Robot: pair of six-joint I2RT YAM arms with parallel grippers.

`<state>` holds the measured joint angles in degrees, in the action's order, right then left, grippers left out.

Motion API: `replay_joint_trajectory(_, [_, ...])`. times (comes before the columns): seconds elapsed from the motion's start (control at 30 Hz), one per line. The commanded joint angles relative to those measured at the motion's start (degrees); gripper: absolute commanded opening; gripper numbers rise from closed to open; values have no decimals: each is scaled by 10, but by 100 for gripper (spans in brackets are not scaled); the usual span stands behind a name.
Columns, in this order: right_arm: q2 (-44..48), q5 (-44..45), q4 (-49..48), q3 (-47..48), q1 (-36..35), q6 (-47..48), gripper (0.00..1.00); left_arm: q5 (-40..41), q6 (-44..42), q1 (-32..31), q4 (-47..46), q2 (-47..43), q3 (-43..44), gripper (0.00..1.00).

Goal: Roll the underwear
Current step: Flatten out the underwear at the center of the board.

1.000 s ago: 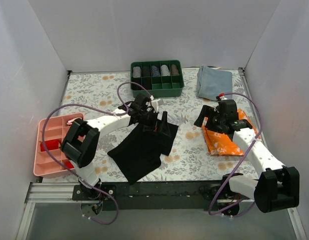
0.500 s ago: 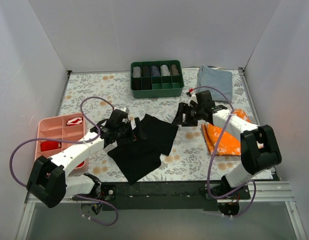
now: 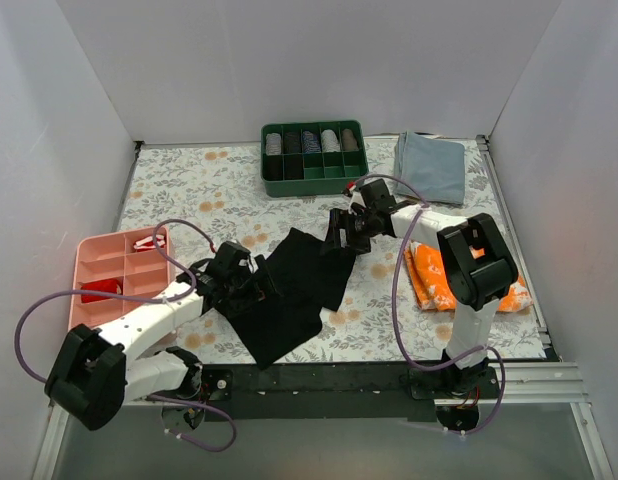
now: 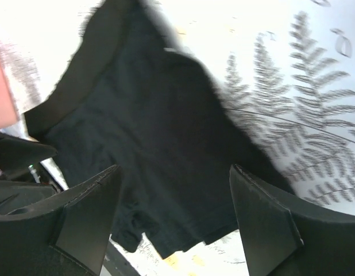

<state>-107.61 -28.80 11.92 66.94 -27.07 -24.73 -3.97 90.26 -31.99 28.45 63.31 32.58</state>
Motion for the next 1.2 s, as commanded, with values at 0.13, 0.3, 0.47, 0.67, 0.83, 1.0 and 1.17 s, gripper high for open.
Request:
replay_joint_trajectory(0.13, [-10, 88, 43, -14, 1, -7, 86, 50, -44, 2, -8, 112, 50, 98])
replay_joint_trajectory(0.3, [20, 152, 62, -65, 6, -22, 88, 43, -76, 7, -20, 193, 107, 98])
replay_joint_trajectory(0.47, [106, 200, 35, -181, 20, -59, 90, 11, -110, 8, -23, 267, 180, 98])
replay_joint_trajectory(0.67, [216, 229, 31, -284, 25, -108, 91, -17, -150, 8, -23, 341, 273, 98])
replay_joint_trajectory(0.83, [337, 194, 28, -341, 25, -123, 87, -56, -186, 8, -9, 361, 332, 98])
replay_joint_trajectory(1.0, [428, 210, 21, -326, 25, -89, 82, -63, -217, 9, 7, 307, 331, 98])
replay_joint_trajectory(1.17, [374, 224, 60, -202, 64, -15, 77, -42, -232, 30, 7, 234, 304, 98])
